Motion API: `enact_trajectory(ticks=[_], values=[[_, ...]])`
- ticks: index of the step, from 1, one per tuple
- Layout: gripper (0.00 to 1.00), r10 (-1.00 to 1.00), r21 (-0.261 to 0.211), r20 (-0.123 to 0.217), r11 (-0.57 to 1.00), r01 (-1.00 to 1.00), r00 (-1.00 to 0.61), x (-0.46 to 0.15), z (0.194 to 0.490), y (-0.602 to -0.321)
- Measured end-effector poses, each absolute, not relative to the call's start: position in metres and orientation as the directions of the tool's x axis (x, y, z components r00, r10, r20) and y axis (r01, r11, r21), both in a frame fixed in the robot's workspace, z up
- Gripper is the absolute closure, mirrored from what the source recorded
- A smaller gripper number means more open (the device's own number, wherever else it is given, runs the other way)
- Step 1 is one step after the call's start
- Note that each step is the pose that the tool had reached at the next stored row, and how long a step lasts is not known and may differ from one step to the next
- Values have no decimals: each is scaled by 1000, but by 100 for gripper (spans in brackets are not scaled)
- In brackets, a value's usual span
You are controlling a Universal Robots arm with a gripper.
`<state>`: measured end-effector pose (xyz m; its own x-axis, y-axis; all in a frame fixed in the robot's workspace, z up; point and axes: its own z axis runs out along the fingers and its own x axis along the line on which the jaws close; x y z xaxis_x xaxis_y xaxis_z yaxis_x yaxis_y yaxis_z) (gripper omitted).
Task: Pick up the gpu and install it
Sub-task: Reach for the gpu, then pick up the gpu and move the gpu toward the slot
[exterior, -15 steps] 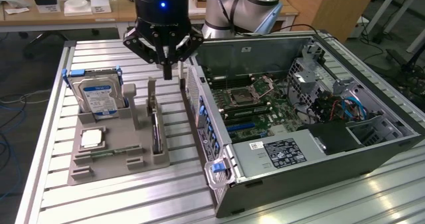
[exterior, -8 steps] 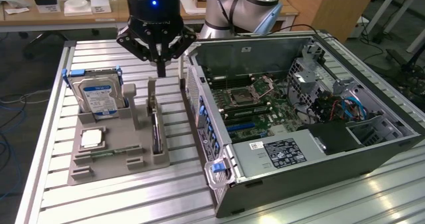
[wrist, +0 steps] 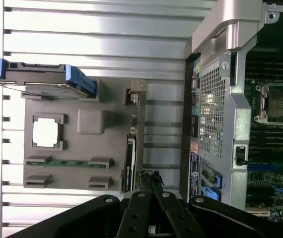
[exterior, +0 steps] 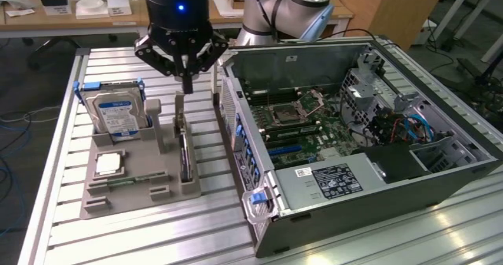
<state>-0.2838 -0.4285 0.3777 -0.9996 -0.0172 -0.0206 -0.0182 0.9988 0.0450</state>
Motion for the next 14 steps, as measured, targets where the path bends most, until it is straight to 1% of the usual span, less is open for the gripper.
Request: enact_trajectory(ticks=[7, 14], values=[[89, -17, 45, -20, 999, -18, -1000, -299, 375, -428], [89, -17, 45, -20, 999, -18, -1000, -299, 375, -428]])
